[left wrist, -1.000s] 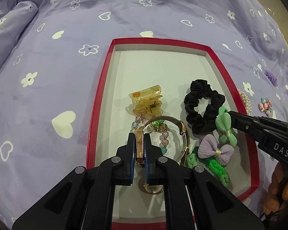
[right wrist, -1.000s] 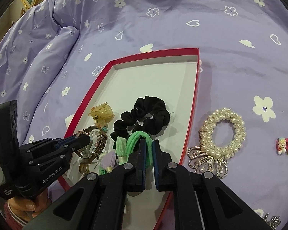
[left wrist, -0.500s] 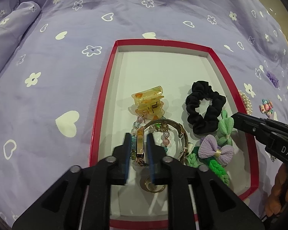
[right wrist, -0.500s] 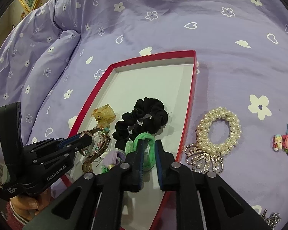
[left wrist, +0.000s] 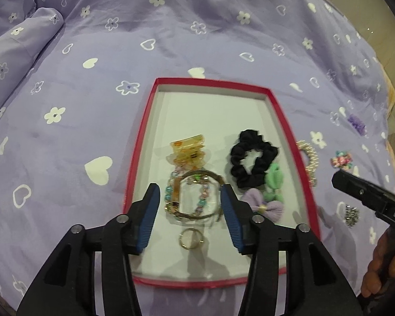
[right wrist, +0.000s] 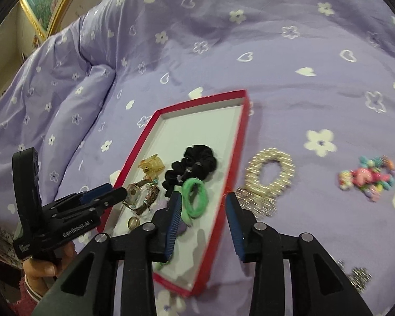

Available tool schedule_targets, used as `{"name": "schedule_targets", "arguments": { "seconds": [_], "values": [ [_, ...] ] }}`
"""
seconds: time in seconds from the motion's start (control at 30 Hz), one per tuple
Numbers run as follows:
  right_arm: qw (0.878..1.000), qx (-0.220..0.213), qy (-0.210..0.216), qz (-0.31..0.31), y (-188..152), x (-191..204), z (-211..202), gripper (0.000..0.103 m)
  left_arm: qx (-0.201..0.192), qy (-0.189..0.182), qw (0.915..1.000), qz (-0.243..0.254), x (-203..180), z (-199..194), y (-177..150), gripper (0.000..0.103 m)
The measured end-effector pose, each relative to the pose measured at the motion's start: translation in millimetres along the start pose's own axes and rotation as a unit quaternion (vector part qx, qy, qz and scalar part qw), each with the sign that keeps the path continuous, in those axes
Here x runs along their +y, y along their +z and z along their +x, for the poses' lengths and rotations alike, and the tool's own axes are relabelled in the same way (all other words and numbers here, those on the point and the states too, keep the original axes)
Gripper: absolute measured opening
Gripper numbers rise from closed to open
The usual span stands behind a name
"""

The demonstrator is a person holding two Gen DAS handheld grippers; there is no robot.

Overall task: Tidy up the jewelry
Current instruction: 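Open the left tool releasing the watch while the right tool releases the green hair tie, then grasp the pink heart hair clip with the left tool while the right tool grasps the beaded charm strand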

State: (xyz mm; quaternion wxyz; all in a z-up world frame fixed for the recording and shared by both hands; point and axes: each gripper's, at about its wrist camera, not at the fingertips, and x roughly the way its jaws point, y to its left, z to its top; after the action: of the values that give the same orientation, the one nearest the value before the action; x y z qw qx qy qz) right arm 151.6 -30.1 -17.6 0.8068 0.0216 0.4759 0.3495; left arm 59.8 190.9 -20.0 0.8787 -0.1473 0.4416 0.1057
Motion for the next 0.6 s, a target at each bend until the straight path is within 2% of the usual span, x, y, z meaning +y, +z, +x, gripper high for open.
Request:
{"name": "schedule_targets", "arguments": {
  "seconds": [0.17,0.6],
  "values": [
    [0.999,-0.014,-0.018,0.028,-9,-26,-25,0.038,-0.008,-0.016,0.9998,0.001,-13,-11,-1,0.049],
    [0.991,-0.051,-0.072,0.096,-36,-100,-87,0.039,-0.008,-0.051,0.9966,0.065,-76,-18,0,0.05]
  ]
}}
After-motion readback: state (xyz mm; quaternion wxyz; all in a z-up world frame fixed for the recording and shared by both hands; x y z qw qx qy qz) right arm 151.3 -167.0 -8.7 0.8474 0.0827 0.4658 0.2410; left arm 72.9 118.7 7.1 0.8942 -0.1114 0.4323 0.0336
